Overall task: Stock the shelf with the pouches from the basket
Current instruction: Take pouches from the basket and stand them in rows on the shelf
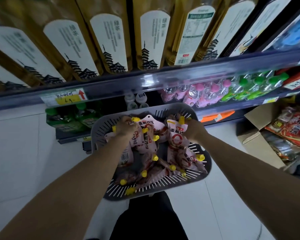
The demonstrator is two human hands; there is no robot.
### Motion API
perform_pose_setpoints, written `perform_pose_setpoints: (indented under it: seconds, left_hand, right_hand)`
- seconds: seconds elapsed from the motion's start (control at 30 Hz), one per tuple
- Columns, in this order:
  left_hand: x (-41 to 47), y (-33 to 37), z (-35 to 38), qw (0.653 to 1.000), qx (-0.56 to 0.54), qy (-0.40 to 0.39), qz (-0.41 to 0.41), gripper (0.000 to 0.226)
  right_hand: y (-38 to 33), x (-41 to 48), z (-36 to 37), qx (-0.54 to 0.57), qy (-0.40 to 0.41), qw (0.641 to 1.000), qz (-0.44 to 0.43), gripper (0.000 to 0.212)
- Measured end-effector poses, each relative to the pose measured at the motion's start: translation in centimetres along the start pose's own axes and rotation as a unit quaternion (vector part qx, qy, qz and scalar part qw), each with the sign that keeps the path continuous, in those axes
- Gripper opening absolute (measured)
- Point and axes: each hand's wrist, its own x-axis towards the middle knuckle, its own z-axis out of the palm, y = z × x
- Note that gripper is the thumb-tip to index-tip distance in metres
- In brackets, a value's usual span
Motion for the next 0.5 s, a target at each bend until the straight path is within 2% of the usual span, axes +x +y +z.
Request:
perform_pose_setpoints:
  seconds: [0.13, 0.2, 0.27, 0.4, 0.5]
  left_hand:
    - [0.0, -0.2, 0.7, 0.998, -0.034, 0.041, -0.011, 0.028]
    - [0.1, -0.5, 0.7, 0.997, -0.074, 0.022, -0.011, 0.02]
    - [0.2, -0.8, 1.0, 0.989, -0.143, -0.004, -0.025, 0.022]
    - [-0.5, -0.8, 1.7, 0.988, -0.145, 0.021, -0.047, 0.035]
    - [-0.2, -0.6, 1.7, 0.992, -0.106, 0.068, -0.026, 0.023]
  right_hand:
    - [0.1, 0.6, 0.7, 0.004, 0.005, 1.0, 0.027, 0.033]
    - [0.2, 0.7, 1.0, 0.02, 0.012, 0.999, 0.044, 0.035]
    - [0.2, 0.6, 1.1, 0.028, 0.009, 0.998, 0.063, 0.032]
    - [0.0, 0.5, 1.5, 0.026, 0.001, 0.998, 0.063, 0.018]
    - [-0.2, 0.1, 1.6, 0.012, 0.01, 0.998, 0.059, 0.022]
